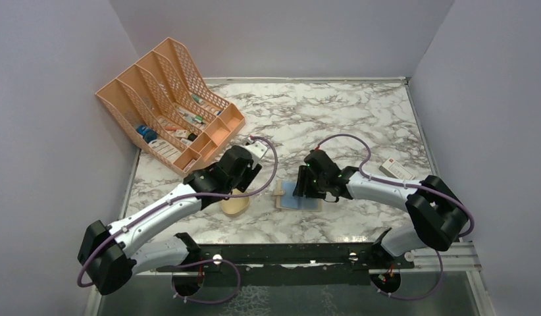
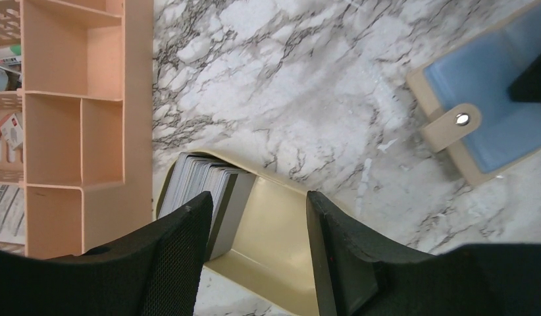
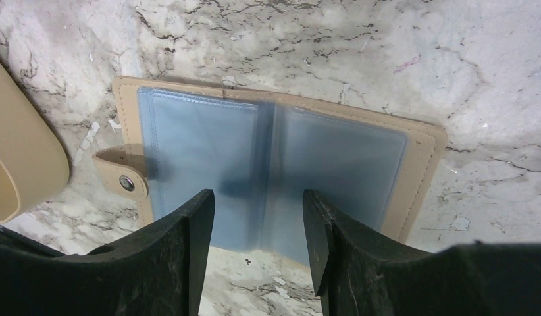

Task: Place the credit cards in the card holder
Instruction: Pick up the credit card from the storage box.

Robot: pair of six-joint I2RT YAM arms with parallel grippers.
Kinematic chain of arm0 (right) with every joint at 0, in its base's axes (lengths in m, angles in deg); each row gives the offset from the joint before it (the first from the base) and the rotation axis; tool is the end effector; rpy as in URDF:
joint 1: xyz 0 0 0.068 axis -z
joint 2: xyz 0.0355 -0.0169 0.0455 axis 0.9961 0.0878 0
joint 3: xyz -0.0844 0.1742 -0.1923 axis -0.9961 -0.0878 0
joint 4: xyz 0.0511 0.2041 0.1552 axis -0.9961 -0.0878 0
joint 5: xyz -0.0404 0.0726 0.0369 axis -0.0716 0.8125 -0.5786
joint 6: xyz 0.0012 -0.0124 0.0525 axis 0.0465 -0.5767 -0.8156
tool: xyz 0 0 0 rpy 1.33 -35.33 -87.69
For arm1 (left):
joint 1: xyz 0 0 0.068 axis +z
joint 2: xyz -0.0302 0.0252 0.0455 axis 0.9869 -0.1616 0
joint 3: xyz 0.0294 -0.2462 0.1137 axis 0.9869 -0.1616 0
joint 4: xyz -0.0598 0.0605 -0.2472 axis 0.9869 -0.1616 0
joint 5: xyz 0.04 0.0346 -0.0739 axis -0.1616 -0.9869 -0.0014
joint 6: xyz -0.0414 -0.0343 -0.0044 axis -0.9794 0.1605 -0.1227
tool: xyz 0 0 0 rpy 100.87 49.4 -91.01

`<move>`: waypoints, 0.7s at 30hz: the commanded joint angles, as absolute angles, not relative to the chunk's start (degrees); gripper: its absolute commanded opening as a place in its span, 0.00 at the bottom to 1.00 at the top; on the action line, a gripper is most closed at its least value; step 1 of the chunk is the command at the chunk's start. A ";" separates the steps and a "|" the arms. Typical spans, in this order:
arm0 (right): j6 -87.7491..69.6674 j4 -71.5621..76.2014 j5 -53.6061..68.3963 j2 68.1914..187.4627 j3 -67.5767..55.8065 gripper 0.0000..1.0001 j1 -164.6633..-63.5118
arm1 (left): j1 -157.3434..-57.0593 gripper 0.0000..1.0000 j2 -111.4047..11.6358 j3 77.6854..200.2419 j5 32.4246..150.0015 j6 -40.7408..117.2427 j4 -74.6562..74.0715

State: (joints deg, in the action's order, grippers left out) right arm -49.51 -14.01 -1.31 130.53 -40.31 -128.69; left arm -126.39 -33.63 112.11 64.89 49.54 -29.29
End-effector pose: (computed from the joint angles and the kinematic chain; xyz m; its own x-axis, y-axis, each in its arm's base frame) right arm 0.1941 0.1848 0.1600 -0.9252 0.1316 -0.3560 -0.0067 0.9321 0.3621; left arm 0.1605 -0.1486 0.2694 -0.4585 0.4627 -0.7588 0.5138 0.8346 0.1984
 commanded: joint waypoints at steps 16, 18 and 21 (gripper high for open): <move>-46.26 -16.20 -2.04 128.64 -38.27 0.53 -129.16 | -118.88 0.55 -45.99 109.46 63.72 68.06 -30.52; -46.26 -16.09 -1.69 128.69 -38.36 0.53 -129.17 | -118.93 0.55 -46.42 109.06 62.90 68.10 -29.99; -46.43 -15.74 -1.27 128.48 -38.62 0.53 -129.14 | -118.86 0.56 -46.29 108.21 62.34 68.31 -28.48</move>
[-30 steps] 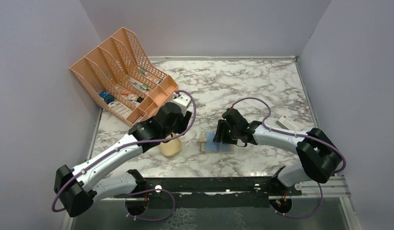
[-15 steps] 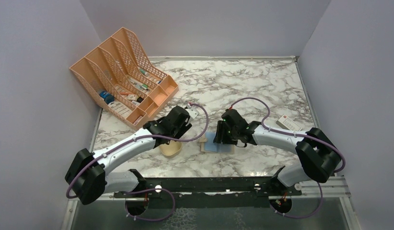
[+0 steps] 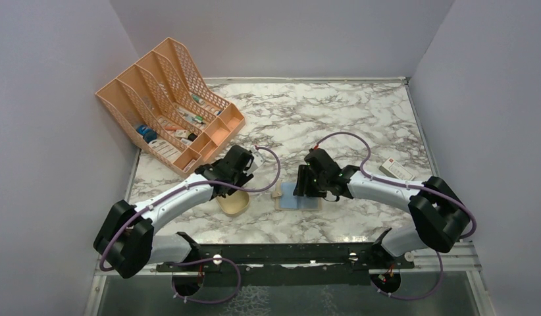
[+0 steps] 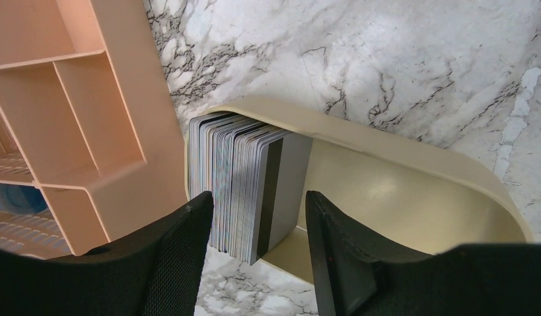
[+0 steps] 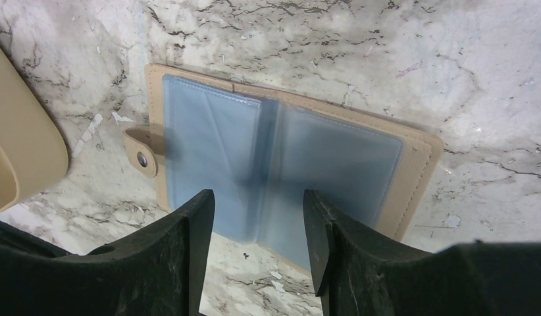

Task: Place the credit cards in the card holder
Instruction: Pick up the credit card from the storage box.

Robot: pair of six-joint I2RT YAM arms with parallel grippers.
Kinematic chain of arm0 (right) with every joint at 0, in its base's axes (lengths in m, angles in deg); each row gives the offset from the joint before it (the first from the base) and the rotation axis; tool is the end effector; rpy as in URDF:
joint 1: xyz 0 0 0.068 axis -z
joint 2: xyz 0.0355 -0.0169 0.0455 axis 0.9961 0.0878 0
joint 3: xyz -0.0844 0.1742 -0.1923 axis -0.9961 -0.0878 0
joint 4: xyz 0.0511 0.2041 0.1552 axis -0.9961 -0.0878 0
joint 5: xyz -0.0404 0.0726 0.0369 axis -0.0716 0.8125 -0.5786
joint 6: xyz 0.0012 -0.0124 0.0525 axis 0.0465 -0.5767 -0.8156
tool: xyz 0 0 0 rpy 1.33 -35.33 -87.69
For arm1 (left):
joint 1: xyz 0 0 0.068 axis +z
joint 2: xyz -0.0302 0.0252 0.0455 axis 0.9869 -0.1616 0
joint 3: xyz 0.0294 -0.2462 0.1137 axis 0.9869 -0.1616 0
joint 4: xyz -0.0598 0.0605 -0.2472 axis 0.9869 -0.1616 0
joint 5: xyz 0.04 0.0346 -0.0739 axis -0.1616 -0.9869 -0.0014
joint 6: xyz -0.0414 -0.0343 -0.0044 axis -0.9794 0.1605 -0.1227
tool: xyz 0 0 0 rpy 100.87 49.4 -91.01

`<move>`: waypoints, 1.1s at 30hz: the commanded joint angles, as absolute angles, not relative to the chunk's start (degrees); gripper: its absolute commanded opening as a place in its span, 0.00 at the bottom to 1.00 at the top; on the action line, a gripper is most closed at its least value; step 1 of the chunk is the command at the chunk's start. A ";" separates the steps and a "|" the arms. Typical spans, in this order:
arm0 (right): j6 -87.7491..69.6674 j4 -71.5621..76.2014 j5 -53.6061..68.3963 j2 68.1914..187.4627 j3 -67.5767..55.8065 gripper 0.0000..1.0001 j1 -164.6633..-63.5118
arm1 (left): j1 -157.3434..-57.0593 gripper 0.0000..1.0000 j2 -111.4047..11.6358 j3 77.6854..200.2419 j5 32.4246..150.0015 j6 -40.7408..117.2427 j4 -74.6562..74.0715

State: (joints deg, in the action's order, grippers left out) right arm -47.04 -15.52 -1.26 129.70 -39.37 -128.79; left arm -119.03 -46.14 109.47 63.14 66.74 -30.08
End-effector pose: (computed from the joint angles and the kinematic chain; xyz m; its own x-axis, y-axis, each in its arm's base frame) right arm 0.1940 0.1853 0.1667 -0.9232 0.0907 -0.3735 -0.0496 0.9355 0.3497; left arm 0.1952 -0.1389 0.2080 -0.4999 0.7440 -0.4433 0.6091 0.6659 0.4307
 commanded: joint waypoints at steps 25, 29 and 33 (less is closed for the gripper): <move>-46.96 -16.08 -1.54 127.05 -39.07 0.53 -129.11 | -118.89 0.42 -49.04 109.55 52.01 70.69 -26.08; -46.96 -16.13 -1.65 127.12 -39.02 0.53 -129.08 | -118.85 0.39 -48.27 109.68 51.90 70.92 -26.06; -46.96 -16.24 -1.65 127.40 -38.92 0.53 -129.16 | -118.85 0.37 -48.37 109.76 52.59 71.10 -26.12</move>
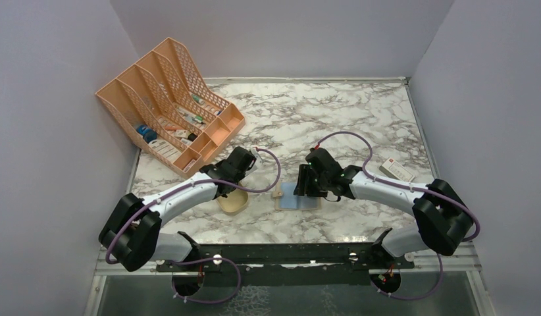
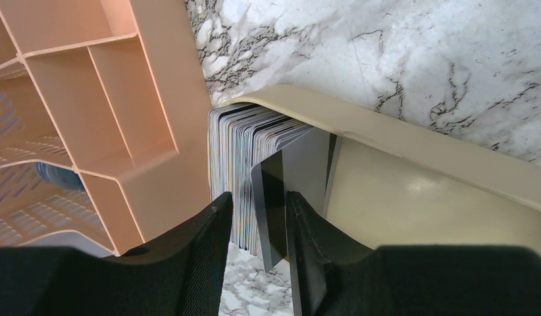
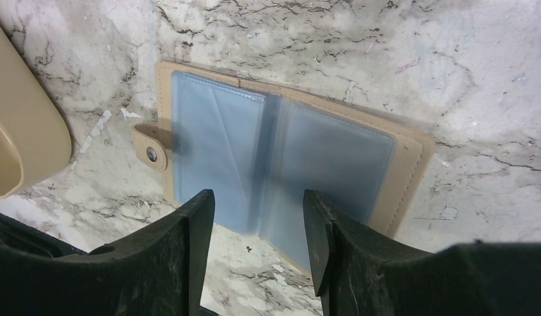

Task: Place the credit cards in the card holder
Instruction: Pick up the credit card from the storage box.

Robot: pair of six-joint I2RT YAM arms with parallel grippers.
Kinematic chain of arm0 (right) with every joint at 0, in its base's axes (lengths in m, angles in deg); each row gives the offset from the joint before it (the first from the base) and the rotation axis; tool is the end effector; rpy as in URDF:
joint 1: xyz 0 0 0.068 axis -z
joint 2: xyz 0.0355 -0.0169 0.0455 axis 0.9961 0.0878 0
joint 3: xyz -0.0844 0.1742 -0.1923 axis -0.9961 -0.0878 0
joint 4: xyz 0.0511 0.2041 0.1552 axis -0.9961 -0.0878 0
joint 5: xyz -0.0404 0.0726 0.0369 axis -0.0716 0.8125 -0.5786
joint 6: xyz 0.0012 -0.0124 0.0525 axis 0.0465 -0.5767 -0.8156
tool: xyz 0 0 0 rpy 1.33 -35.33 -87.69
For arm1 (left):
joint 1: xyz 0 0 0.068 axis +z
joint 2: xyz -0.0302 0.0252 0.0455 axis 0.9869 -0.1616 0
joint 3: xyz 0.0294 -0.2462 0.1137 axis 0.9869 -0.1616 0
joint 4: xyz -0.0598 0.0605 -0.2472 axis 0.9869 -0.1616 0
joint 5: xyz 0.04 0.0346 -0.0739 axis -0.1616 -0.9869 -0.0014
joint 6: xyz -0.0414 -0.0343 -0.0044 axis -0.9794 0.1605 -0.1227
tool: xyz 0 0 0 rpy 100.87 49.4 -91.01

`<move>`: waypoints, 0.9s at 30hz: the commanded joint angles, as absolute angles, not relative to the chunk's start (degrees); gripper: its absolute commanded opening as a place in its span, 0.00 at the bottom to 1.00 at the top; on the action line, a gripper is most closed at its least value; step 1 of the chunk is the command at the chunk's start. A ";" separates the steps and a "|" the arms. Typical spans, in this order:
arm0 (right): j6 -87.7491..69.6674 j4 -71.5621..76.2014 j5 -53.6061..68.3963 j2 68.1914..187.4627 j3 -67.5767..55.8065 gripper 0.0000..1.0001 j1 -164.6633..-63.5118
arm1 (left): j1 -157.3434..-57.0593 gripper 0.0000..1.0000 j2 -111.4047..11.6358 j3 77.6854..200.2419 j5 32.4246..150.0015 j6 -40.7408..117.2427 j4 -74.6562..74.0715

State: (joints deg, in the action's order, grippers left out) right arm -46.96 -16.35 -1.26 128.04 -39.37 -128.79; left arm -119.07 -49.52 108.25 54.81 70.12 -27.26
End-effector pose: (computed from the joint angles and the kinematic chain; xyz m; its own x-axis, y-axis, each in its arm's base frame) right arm 0.1918 0.1833 0.1730 -0.9192 0.0932 -0.3827 -0.0546 0.9321 0.3580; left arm 0.2019 -0.1384 0.1932 -0.5040 0.7890 -0.3514 0.5636 0.6087 0.5584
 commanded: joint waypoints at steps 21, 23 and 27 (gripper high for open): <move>-47.24 -15.98 -1.26 127.98 -39.16 0.53 -129.10 | -119.29 0.09 -47.80 111.84 55.24 70.20 -28.46; -47.32 -16.14 -1.30 127.91 -39.17 0.53 -129.12 | -119.29 0.07 -47.65 112.17 55.95 69.73 -29.33; -47.29 -16.33 -1.15 127.63 -39.42 0.53 -129.16 | -119.44 0.00 -46.65 113.44 59.04 68.18 -31.12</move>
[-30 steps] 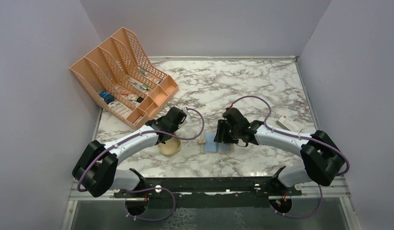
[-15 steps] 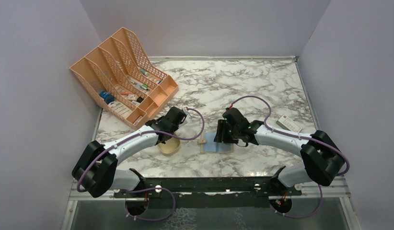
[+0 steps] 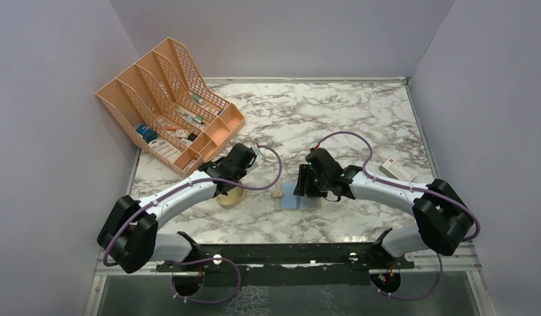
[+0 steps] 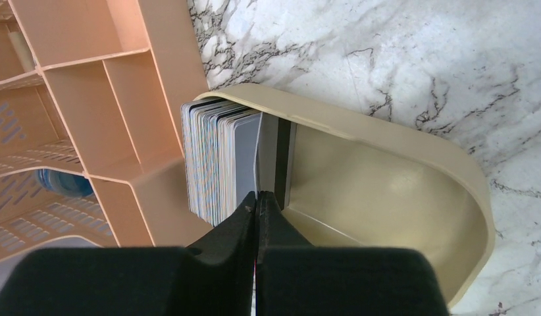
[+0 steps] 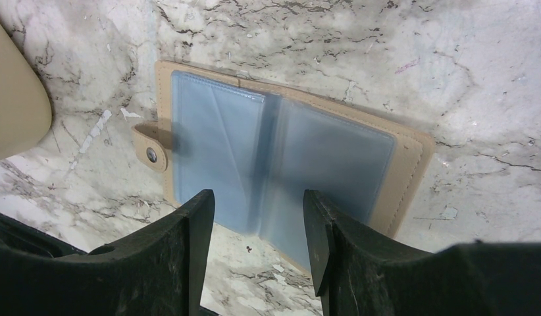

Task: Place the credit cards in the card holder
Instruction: Pick up the credit card from the storage box.

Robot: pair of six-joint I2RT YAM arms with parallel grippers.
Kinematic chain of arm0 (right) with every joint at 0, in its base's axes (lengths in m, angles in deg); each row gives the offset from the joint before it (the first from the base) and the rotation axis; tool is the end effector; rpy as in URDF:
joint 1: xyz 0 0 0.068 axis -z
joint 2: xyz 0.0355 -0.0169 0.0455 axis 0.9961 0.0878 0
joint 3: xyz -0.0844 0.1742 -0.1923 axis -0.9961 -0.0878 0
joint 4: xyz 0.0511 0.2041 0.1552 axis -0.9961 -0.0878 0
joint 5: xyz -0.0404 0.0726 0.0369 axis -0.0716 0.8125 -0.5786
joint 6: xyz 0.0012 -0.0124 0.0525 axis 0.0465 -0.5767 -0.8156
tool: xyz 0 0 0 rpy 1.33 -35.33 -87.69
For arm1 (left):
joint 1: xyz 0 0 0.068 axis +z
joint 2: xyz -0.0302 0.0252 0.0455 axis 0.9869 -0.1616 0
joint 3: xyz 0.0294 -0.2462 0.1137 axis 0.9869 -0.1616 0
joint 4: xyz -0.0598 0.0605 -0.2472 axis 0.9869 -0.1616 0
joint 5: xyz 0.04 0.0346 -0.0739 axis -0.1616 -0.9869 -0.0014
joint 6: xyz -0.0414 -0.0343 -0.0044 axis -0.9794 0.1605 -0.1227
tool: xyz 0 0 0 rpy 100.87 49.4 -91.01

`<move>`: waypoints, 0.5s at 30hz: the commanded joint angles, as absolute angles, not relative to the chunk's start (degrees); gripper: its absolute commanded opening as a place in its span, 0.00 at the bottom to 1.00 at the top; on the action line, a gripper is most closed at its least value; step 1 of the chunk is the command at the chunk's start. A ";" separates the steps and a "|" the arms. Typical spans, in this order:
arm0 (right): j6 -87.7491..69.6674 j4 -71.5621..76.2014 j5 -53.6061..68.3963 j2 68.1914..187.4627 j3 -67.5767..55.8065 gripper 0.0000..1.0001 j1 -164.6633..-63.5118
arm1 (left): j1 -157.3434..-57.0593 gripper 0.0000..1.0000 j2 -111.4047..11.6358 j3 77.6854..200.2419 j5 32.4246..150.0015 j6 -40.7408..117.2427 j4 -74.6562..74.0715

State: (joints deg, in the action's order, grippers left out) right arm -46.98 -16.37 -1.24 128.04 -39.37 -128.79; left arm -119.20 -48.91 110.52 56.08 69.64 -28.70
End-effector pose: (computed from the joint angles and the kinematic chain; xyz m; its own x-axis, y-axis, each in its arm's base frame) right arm 0.1918 0.1832 0.1730 -0.9194 0.0933 -0.3822 -0.0543 0.9321 0.3581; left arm 0.2040 -0.1417 0.2056 -0.4947 0.7797 -0.3837 0.5637 0.6240 0.5412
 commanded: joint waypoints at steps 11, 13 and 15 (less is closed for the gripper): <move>-45.58 -18.40 -0.65 125.38 -37.70 0.53 -129.12 | -119.64 0.00 -40.95 118.16 69.80 58.08 -31.74; -44.78 -19.12 -1.03 125.23 -37.26 0.53 -129.08 | -119.68 0.00 -40.42 119.19 70.59 54.16 -31.35; -44.10 -20.03 -1.72 125.09 -36.90 0.52 -129.08 | -119.64 0.00 -40.23 120.47 72.55 49.80 -31.14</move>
